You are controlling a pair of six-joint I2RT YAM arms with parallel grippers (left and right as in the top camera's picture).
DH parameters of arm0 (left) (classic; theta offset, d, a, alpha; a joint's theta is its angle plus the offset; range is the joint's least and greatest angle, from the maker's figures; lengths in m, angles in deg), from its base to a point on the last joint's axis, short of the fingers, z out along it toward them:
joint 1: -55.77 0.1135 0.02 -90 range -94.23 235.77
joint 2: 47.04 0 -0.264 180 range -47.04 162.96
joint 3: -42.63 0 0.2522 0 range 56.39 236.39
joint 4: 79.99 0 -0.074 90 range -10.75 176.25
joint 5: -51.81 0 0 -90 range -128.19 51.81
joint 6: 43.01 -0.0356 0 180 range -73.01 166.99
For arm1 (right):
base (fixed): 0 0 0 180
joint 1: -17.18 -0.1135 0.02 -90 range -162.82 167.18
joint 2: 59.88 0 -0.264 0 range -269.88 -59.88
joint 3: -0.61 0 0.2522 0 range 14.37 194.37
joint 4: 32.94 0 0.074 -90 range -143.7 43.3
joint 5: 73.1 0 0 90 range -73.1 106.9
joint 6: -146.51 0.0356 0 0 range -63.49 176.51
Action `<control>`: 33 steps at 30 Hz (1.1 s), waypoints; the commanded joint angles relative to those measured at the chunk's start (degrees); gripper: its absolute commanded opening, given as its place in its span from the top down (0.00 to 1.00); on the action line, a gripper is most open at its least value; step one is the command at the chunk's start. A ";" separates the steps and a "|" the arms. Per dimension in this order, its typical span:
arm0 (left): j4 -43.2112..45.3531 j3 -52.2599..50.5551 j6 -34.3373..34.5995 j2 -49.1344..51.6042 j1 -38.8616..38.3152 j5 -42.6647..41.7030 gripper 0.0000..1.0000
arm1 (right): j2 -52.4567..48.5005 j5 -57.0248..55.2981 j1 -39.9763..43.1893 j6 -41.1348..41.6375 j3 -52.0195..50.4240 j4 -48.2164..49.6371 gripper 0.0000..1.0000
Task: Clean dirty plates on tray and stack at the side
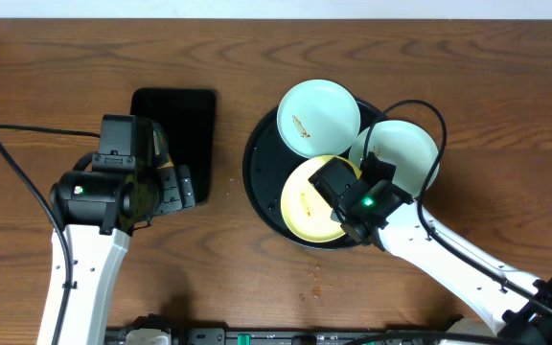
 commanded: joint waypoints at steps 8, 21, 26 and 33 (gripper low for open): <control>-0.28 -0.46 0.72 0.33 0.28 0.94 0.10 | 0.57 2.82 0.37 0.92 -2.19 -0.26 0.57; -0.46 -0.46 0.72 0.33 0.28 0.94 0.10 | 1.18 29.22 18.84 -37.70 -0.59 1.53 0.57; -0.46 -0.46 0.72 0.33 0.28 0.94 0.10 | 1.07 31.30 22.34 -40.39 -0.87 5.88 0.72; -0.48 -0.46 0.72 0.33 0.28 0.94 0.10 | -0.07 27.45 20.09 -35.67 -1.68 9.22 0.78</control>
